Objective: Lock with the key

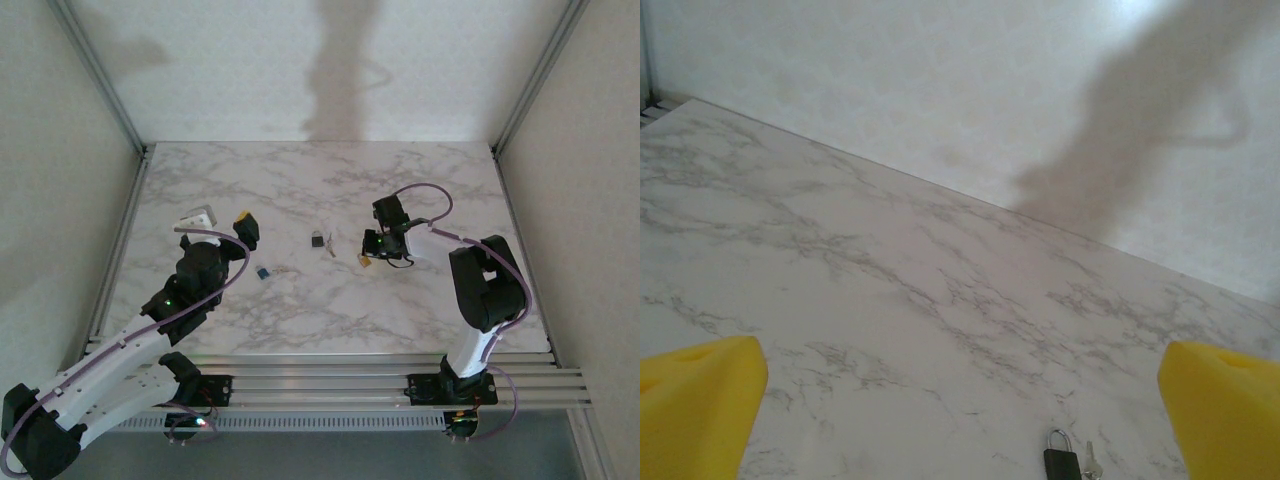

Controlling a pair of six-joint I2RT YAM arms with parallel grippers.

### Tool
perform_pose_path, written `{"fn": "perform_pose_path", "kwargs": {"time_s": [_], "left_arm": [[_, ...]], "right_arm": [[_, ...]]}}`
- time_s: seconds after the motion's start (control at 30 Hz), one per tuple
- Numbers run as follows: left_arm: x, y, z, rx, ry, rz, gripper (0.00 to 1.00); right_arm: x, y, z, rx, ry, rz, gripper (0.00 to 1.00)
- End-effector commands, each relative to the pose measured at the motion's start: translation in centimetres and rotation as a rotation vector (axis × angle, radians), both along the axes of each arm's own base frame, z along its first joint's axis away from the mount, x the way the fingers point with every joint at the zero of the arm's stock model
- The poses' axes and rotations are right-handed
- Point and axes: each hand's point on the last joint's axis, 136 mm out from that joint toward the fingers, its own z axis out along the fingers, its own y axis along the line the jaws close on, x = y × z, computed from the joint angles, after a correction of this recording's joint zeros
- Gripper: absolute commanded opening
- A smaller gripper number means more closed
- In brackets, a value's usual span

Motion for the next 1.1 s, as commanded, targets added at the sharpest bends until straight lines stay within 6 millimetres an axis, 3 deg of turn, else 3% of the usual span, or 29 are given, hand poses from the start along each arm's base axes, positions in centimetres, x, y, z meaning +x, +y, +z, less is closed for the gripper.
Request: {"fn": "perform_pose_path", "kwargs": {"time_s": [0.0, 0.67, 0.93, 1.07], "left_arm": [[0.0, 0.8, 0.9, -0.002, -0.029, 0.029, 1.0], [-0.1, 0.9, 0.9, -0.001, -0.03, 0.032, 1.0], [-0.1, 0.9, 0.9, 0.0, -0.03, 0.033, 0.99], [-0.1, 0.9, 1.0, -0.001, -0.031, 0.035, 1.0]], "right_arm": [[-0.8, 0.0, -1.1, -0.028, 0.035, 0.021, 0.07], [-1.1, -0.7, -0.8, -0.061, 0.033, 0.009, 0.14], [-1.2, -0.8, -0.2, -0.058, 0.021, 0.012, 0.22], [-1.4, -0.7, 0.7, -0.048, 0.007, 0.018, 0.31]]}}
